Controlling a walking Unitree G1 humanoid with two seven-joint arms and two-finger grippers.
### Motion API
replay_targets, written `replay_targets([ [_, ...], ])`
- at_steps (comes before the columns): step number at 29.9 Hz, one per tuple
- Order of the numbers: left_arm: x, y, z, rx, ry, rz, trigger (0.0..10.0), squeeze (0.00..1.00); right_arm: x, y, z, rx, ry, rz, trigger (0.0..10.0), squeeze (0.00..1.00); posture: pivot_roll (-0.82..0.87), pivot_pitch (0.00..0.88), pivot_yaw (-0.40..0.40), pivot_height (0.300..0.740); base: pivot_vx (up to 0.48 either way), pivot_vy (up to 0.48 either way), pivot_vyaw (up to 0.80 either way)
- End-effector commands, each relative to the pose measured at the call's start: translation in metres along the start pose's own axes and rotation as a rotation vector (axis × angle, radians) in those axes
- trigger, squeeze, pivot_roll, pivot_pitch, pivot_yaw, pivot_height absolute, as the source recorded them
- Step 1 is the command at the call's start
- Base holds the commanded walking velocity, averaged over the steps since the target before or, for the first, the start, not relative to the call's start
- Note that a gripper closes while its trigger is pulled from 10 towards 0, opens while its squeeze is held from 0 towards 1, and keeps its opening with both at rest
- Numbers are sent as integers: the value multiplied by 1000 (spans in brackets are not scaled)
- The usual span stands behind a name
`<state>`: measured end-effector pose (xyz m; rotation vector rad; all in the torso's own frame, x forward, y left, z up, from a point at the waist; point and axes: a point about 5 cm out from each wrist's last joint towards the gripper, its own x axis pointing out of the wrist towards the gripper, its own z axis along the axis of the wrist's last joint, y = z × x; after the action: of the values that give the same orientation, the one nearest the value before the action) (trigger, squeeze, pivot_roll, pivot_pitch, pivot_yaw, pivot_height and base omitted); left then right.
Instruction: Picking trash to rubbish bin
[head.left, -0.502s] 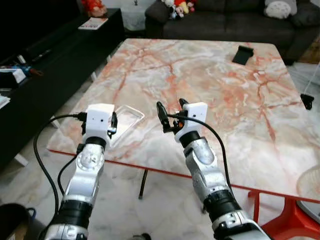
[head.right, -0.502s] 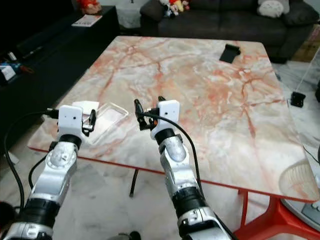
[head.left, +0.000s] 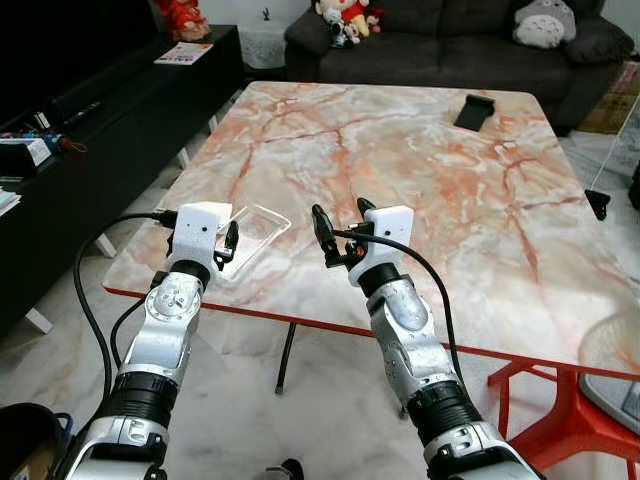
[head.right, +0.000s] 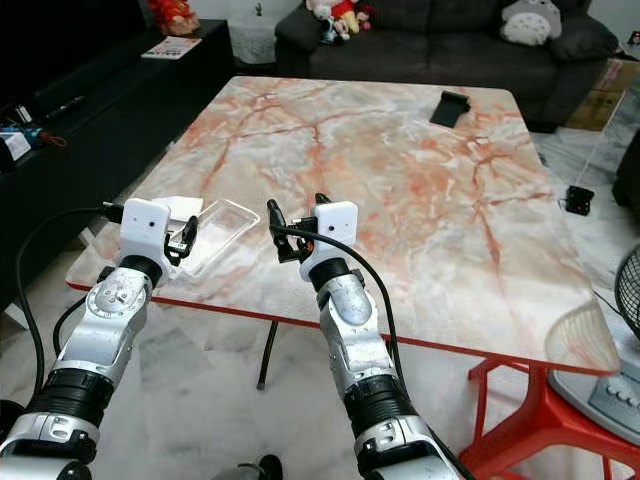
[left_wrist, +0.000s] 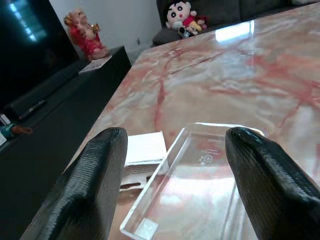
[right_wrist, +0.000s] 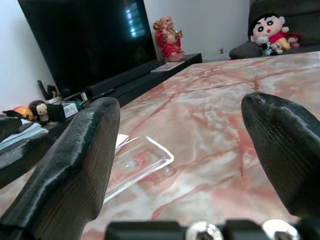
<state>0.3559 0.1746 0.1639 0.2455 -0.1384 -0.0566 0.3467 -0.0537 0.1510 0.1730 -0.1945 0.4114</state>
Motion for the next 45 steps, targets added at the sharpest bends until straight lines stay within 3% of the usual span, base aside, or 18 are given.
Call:
replay_targets([
  [1, 1, 2, 2, -3, -14, 11, 10000, 0, 0, 7, -1, 15, -1, 11, 10000, 0, 125, 118, 50, 740, 0, 0, 0],
  [25, -3, -4, 14, -28, -105, 39, 10000, 0, 0, 9, -1, 23, 4, 13, 10000, 0, 130, 139, 47, 740, 192, 0, 0],
  [45, -5, -5, 16, -23, -112, 49, 10000, 0, 0, 9, -2, 1, 6, 30, 10000, 0, 132, 139, 42, 740, 243, 0, 0],
])
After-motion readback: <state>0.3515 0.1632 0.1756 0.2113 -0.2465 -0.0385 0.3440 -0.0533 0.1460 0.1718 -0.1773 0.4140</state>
